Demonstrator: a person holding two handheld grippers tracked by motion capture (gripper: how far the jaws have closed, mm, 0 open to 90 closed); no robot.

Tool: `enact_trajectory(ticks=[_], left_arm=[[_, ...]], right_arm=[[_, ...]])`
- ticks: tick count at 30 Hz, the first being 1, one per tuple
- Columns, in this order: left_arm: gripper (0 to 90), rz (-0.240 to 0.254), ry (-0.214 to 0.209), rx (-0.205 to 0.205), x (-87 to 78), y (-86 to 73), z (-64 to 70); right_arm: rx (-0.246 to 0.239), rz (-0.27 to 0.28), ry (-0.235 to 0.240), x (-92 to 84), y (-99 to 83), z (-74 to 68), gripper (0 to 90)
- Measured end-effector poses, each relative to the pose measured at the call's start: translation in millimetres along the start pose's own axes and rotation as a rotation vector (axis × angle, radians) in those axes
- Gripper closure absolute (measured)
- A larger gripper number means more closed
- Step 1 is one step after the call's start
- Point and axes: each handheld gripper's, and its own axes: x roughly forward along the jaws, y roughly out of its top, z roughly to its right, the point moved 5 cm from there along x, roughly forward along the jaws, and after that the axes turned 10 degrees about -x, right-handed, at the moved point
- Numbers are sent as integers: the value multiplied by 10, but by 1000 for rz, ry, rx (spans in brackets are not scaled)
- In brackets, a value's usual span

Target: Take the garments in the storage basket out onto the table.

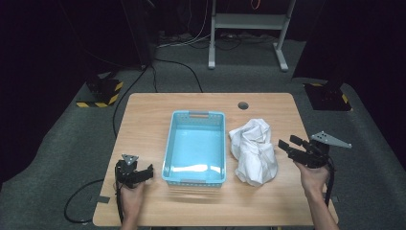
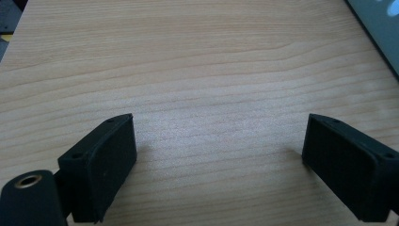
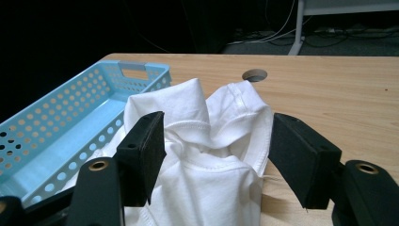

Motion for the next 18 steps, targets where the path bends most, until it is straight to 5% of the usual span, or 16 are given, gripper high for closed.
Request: enact_trajectory(ticks=[18], left_arm=[[106,0,0,0,0,0,0]], right_arm=[[7,-20,1,34,-117,-16,357]])
